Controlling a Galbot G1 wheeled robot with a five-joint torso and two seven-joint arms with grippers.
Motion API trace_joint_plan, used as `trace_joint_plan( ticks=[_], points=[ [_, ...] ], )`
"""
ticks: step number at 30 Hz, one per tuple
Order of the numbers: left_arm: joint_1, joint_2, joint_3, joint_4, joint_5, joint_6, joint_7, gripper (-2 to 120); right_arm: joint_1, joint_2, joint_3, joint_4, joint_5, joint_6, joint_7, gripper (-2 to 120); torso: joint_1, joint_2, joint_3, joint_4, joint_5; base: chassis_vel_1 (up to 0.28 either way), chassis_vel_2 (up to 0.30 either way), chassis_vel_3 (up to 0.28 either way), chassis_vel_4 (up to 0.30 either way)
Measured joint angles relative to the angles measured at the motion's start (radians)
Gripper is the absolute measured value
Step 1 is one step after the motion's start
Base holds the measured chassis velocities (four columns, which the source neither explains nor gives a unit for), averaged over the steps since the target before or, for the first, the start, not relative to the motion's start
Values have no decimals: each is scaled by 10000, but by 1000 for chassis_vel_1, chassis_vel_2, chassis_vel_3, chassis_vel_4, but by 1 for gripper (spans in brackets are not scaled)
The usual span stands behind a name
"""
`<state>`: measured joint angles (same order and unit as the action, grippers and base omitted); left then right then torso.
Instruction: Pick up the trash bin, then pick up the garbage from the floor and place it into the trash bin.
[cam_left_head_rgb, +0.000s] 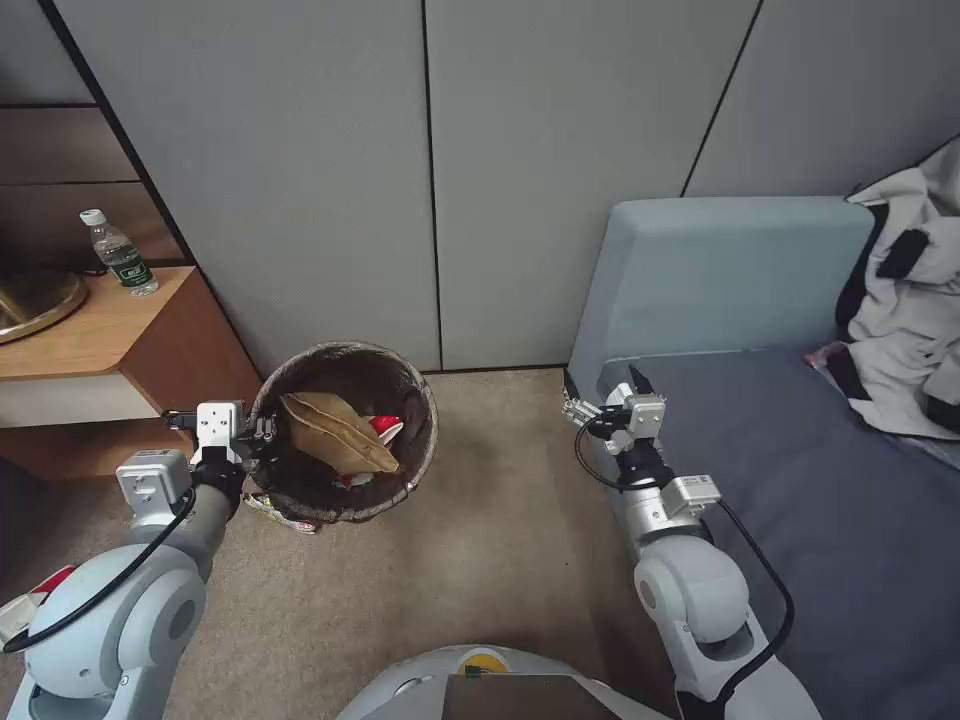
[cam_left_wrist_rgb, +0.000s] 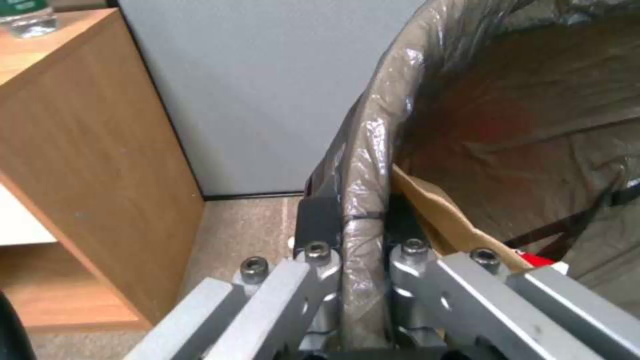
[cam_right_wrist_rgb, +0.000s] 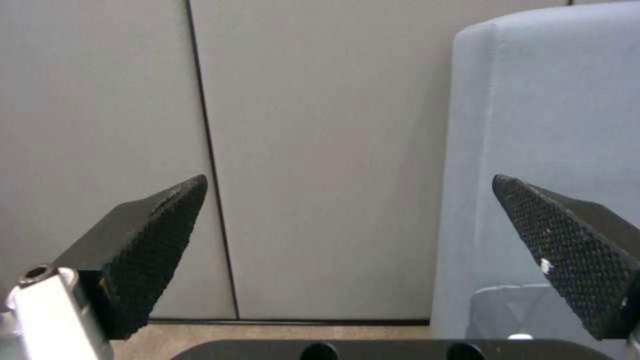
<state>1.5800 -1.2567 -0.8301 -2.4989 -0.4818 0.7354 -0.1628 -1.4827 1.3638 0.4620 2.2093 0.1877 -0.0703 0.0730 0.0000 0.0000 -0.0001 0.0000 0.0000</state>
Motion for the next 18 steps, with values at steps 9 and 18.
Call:
trace_joint_plan(
  ticks=[9, 18],
  points=[
    [-24, -63, 25, 32, 33, 0, -2, 2, 111, -123, 30, -42, 168, -129, 0, 100, 0, 0, 0, 0, 0, 45, 41, 45, 47],
    [-37, -62, 41, 65, 33, 0, -2, 2, 219, -126, -40, -143, 184, -189, -2, 100, 0, 0, 0, 2, 0, 103, 93, 94, 93]
  ],
)
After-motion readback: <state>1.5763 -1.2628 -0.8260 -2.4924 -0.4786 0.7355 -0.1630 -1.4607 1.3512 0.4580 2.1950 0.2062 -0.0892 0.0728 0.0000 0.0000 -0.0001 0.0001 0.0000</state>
